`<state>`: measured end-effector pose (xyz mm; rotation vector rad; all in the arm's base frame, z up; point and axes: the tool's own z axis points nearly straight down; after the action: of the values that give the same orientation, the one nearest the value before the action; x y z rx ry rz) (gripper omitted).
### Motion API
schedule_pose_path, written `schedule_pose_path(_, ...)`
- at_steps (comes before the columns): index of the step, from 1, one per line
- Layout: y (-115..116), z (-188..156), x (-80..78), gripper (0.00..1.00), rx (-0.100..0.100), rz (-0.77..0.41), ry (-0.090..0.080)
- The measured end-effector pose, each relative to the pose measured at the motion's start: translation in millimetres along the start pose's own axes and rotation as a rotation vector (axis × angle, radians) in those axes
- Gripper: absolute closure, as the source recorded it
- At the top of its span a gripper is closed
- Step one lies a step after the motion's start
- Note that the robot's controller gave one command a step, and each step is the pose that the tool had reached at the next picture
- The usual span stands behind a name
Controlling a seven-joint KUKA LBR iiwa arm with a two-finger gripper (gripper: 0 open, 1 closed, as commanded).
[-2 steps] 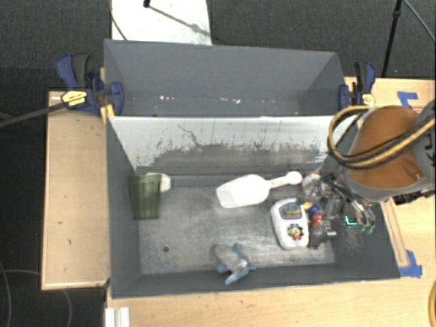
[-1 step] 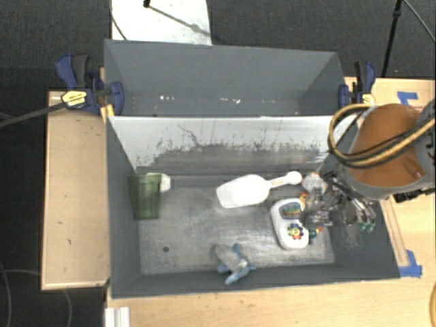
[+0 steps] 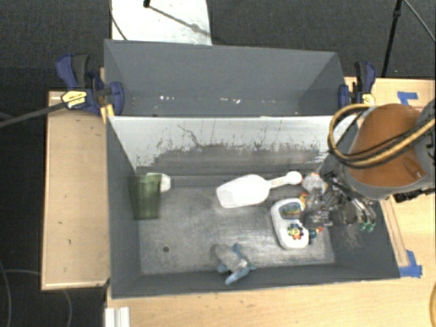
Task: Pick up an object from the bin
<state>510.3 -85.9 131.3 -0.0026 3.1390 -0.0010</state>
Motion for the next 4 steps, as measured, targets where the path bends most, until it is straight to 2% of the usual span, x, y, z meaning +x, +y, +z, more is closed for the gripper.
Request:
schedule_pose_path(1, 26, -12, -31.5, 1.0, 0.0, 0.004, 0.001)
schedule_pose_path(2, 39, -15, -37.3, 1.0, -0.002, -0.01, -0.003)
schedule_pose_path(3, 47, -5, -27.3, 1.0, -0.001, -0.019, 0.0)
schedule_pose_path(4, 50, -1, -25.2, 1.0, -0.001, -0.022, 0.0)
